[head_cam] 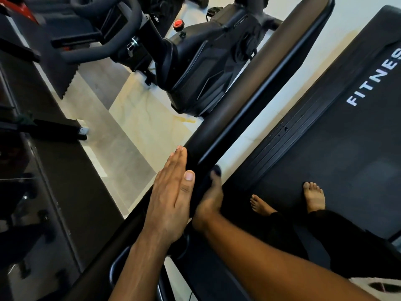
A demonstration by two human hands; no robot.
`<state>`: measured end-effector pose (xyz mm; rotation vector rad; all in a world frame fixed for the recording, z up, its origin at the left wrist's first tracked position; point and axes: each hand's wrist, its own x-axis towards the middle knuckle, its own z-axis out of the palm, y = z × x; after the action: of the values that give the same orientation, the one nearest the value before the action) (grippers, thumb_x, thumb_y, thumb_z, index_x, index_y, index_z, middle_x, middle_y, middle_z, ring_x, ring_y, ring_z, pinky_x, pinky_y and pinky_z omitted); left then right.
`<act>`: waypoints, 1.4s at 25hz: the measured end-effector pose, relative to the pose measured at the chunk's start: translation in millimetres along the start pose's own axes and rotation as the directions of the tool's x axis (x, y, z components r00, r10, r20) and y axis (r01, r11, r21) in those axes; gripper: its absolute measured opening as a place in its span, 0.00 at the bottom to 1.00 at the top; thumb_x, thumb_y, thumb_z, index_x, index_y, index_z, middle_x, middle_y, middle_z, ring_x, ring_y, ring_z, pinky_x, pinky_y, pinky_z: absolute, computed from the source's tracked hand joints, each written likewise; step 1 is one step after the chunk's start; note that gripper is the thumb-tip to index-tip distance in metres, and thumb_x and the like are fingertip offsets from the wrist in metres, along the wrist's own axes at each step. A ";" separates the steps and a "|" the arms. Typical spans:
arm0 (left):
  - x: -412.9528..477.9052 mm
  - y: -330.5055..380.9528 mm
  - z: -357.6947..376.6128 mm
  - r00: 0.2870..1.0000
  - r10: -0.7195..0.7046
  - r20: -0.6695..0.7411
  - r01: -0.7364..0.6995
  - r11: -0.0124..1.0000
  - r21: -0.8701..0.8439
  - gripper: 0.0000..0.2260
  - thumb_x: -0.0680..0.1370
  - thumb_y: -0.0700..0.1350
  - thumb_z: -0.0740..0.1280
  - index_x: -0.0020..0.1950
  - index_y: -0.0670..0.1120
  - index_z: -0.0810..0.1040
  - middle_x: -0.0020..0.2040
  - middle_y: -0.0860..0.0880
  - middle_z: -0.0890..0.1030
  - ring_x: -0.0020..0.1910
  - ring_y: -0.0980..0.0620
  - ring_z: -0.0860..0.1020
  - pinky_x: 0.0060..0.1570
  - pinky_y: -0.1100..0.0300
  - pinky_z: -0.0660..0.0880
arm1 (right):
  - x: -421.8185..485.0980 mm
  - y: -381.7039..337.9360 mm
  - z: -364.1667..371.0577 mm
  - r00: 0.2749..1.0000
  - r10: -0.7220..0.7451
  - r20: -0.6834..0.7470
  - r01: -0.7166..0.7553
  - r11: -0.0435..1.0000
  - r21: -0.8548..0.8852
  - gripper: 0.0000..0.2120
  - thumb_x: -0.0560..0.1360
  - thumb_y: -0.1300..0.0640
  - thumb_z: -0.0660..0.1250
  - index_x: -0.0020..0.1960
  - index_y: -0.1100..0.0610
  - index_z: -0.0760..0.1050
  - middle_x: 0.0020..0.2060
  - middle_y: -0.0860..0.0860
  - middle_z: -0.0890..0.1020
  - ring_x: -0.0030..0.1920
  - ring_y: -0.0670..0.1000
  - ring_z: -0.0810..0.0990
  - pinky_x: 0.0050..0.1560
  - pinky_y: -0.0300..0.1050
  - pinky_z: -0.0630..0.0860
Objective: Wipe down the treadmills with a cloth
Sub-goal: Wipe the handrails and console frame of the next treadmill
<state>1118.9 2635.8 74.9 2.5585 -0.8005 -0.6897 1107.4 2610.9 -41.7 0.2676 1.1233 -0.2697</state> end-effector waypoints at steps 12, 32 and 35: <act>18.8 16.2 3.1 1.000 0.010 0.011 -0.011 1.000 0.022 0.29 0.80 0.63 0.46 0.78 0.54 0.57 0.78 0.61 0.57 0.75 0.67 0.52 0.76 0.52 0.55 | 25.1 -45.3 11.2 0.986 -0.165 -0.038 0.161 0.983 -0.087 0.24 0.73 0.38 0.69 0.64 0.52 0.79 0.52 0.52 0.86 0.53 0.54 0.85 0.61 0.52 0.79; 52.0 58.3 11.4 0.996 0.065 0.061 -0.073 0.987 0.140 0.31 0.77 0.66 0.42 0.79 0.55 0.54 0.78 0.62 0.55 0.74 0.71 0.49 0.76 0.64 0.50 | 55.8 -146.4 42.6 0.971 -0.235 0.046 0.233 0.971 0.044 0.19 0.77 0.42 0.66 0.58 0.55 0.79 0.42 0.52 0.86 0.37 0.52 0.84 0.33 0.42 0.79; 58.4 65.4 14.0 0.992 0.096 0.076 -0.107 0.982 0.156 0.31 0.77 0.66 0.42 0.79 0.55 0.52 0.78 0.61 0.53 0.74 0.70 0.48 0.75 0.66 0.48 | 51.0 -132.0 27.1 0.951 -0.298 0.088 0.308 0.942 -0.137 0.22 0.76 0.42 0.67 0.63 0.55 0.79 0.51 0.56 0.85 0.48 0.56 0.84 0.50 0.50 0.81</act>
<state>1125.4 2547.3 74.9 2.6254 -1.0404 -0.7107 1105.7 2474.1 -86.9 -0.0496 1.1118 -0.4620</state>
